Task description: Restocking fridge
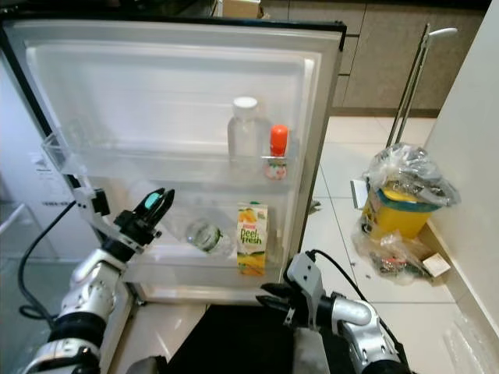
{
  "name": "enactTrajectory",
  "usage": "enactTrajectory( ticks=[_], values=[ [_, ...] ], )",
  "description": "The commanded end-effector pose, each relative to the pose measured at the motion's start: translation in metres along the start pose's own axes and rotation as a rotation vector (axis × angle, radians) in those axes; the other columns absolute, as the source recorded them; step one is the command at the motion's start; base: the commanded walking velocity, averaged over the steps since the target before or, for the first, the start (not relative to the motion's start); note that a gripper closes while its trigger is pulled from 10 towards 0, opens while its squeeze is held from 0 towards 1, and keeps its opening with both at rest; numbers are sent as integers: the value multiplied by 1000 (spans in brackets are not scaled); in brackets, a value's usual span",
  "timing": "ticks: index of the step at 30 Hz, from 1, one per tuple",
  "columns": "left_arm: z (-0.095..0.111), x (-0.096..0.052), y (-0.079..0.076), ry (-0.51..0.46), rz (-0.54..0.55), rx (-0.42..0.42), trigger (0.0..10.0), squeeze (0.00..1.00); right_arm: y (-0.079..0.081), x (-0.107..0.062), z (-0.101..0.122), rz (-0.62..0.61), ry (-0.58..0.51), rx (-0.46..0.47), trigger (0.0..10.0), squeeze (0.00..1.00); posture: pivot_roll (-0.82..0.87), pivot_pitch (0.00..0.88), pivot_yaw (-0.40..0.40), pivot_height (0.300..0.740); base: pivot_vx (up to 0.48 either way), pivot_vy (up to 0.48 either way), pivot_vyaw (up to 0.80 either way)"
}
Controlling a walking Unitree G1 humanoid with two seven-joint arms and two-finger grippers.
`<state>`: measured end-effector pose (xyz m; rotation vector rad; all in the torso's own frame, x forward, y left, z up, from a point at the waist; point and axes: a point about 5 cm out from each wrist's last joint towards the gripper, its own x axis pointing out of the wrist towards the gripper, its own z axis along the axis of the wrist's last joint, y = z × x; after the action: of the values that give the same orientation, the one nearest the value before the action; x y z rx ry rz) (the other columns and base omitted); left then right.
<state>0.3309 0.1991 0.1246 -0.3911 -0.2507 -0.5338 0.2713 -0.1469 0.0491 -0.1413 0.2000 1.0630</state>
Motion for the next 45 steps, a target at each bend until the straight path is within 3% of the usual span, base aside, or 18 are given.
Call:
enactTrajectory(
  ticks=[1,10,24,39,45],
  values=[
    [-2,5,-1,0,16,16,10000,0,2,1,1,0,-8,5,10000,0,-95,0,-36,480,0,0,0],
    [-2,19,-1,-5,122,108,10000,0,4,4,2,3,-15,3,10000,0,-101,0,-34,480,0,0,0],
    [-14,29,-7,55,160,201,10000,0,7,7,2,6,-11,-5,10000,0,-105,0,-33,480,0,0,0],
    [-19,44,-16,94,146,252,10000,0,22,7,4,24,-33,-4,10000,0,-139,31,-21,480,0,0,0],
    [-20,55,-26,118,92,295,10000,0,30,5,2,26,-32,6,10000,0,-148,64,-11,480,0,0,0]
  ],
)
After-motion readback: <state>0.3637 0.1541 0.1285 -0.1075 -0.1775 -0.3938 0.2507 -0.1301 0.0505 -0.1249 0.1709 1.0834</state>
